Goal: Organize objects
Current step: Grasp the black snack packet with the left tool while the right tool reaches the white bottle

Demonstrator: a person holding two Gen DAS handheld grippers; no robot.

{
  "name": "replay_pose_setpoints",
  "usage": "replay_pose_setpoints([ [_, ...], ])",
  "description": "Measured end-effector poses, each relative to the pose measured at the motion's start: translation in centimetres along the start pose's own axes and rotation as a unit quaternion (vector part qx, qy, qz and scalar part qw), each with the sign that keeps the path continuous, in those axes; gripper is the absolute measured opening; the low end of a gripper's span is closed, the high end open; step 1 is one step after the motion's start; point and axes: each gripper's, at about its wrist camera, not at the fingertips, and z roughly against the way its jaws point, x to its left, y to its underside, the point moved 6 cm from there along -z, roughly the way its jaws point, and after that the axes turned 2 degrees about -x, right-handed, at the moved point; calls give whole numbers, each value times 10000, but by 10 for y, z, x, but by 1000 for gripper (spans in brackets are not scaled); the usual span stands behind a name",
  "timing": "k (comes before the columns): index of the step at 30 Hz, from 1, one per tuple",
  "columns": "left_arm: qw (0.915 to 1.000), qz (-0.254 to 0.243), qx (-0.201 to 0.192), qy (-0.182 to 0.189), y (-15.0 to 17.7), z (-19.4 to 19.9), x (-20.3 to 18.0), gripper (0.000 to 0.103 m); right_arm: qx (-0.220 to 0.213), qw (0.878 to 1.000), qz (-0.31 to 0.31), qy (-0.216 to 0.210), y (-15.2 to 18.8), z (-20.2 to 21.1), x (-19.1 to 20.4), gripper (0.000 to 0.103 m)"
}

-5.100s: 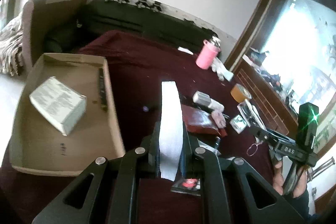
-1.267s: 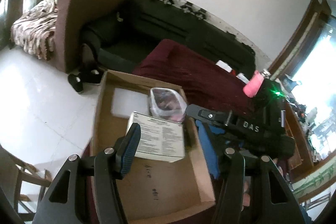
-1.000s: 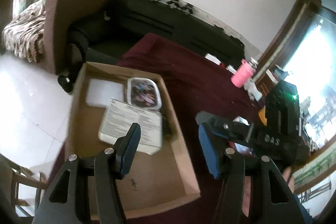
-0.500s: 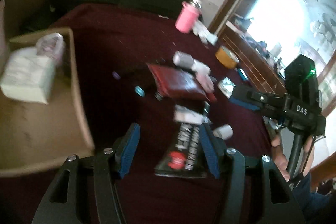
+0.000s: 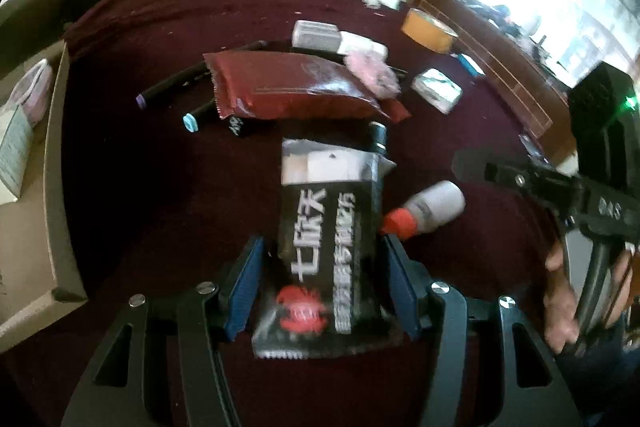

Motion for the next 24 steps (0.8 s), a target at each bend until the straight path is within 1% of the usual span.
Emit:
replay_pose_setpoints([
  [2,9997,239,-3,71,-2,-8,7,53,-103,9999,45,-26,-1,-6,0,75],
  [3,9994,336,-34,107,-1,-9,10,53,-179,9998,59,21,-2,-9,-1,75],
  [4,9990,409,-112,133,-3,-8,12,53,-164,9998,62,11,-2,-13,-2,75],
  [6,9984,525,-170,151,-2,-8,15,53,61,9998,10,-163,3,-24,-4,75],
  [7,9983,541,-176,101,-2,-8,16,53,161,9995,-17,-260,6,-27,-3,76],
  [9,9986,504,-154,-107,0,-5,17,53,277,9987,145,-406,12,-27,6,77],
  [11,9987,457,-154,-168,4,-2,19,53,651,9951,388,-642,24,-27,19,77],
  [12,9986,468,-163,-178,5,-1,20,53,852,9920,623,-698,33,-26,28,77],
  [14,9987,435,-198,-156,7,-1,22,53,1100,9851,1197,-567,49,-24,44,77],
  [15,9987,428,-203,-162,6,-2,22,53,1176,9806,1520,-395,57,-22,51,77],
  [18,9991,299,-181,-249,5,-3,19,53,983,9757,1956,71,58,-22,58,77],
  [20,9993,114,-127,-346,4,-5,16,53,985,9726,2085,306,59,-26,57,72],
  [21,9992,5,-92,-397,5,-5,15,53,1013,9708,2138,396,61,-28,57,64],
  [23,9990,-86,-75,-443,5,-6,13,51,1036,9633,2414,558,66,-29,59,56],
  [24,9988,-105,-77,-469,5,-6,12,50,1070,9593,2536,632,69,-28,60,49],
])
